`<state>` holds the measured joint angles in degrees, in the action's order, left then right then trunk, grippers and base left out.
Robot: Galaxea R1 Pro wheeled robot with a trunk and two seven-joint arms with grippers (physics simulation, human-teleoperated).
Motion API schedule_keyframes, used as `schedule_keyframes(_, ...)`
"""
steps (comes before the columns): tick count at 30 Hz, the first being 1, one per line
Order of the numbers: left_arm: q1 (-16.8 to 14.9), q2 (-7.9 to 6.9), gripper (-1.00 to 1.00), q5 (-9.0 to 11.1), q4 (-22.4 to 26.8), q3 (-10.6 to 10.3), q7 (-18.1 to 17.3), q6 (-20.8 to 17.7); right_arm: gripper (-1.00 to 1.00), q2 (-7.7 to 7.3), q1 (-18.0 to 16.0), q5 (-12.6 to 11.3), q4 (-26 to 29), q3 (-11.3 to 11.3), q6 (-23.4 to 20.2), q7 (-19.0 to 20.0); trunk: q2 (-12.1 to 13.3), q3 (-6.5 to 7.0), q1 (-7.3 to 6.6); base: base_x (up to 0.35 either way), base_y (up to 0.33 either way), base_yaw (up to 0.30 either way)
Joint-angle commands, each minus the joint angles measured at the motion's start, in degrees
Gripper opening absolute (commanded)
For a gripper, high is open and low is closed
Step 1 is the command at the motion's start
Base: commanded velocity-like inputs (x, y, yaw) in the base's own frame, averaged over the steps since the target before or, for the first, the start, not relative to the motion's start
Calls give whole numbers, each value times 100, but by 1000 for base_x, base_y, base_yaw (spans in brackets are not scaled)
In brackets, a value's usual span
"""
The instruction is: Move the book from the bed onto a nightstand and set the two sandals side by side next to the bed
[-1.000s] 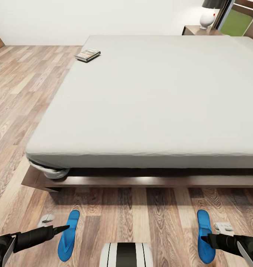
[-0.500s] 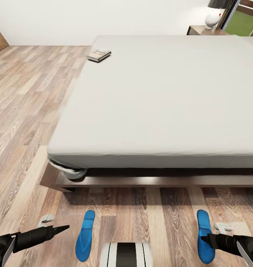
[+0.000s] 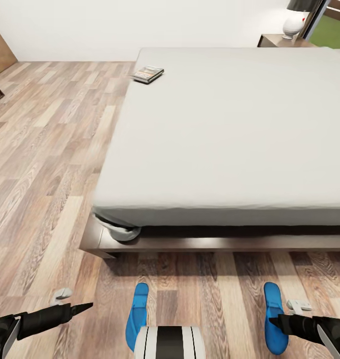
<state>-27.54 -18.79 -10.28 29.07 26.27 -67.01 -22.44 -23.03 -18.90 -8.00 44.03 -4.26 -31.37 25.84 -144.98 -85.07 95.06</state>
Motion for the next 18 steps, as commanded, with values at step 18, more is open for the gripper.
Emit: schedule_keyframes(18,-6,8,100,-53,2,40,-40,-59,-100,0,0,-53,-6,-5,-53,-18,-2,-4,-1,0,285,0)
